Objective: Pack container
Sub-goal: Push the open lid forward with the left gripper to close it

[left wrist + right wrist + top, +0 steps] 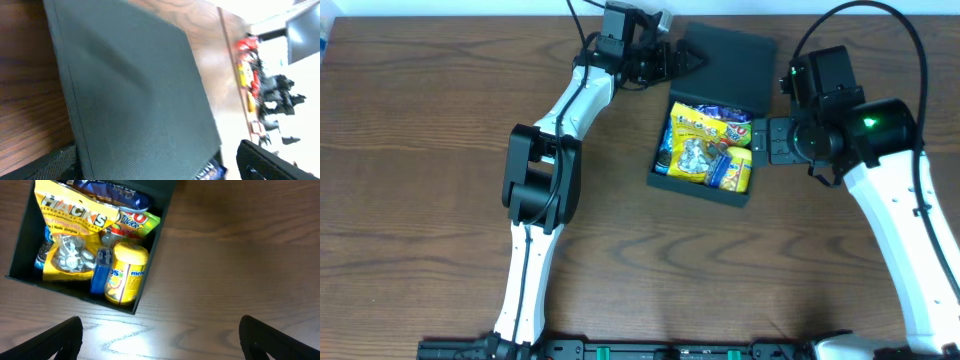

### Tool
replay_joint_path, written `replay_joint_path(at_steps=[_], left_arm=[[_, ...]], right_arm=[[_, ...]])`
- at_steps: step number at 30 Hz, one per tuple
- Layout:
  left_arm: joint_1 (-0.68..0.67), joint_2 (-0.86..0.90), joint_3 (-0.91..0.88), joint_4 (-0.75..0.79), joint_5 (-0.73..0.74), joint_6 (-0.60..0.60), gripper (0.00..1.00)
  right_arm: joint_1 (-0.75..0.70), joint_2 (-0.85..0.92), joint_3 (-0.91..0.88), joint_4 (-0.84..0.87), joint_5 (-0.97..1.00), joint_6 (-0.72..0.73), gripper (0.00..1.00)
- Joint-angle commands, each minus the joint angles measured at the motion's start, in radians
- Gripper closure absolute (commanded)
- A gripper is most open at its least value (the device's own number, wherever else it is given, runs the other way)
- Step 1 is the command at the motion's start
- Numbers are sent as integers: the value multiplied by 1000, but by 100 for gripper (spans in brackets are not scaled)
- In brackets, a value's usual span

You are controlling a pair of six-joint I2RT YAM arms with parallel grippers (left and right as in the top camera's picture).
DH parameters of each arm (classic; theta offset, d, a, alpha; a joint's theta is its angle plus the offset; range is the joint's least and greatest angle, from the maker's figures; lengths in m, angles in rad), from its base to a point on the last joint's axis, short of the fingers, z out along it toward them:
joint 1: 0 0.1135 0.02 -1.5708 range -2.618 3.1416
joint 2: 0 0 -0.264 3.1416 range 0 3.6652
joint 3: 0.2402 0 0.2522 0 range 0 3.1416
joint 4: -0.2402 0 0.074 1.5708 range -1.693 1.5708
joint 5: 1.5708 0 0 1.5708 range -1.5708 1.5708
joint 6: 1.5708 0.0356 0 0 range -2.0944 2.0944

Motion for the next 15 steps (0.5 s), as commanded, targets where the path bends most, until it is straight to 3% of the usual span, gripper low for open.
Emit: replay_joint_path(at_steps=[1, 7, 15], left_arm=[[-3, 3, 22, 21, 156, 51, 5], [18, 2, 33, 161, 336, 38, 5], [40, 0, 111, 183, 499, 0, 4]], right_arm=[[-5, -1, -6, 4, 31, 18, 1], [-5, -1, -6, 4, 33, 18, 1], [-5, -1, -6, 4, 34, 18, 1]])
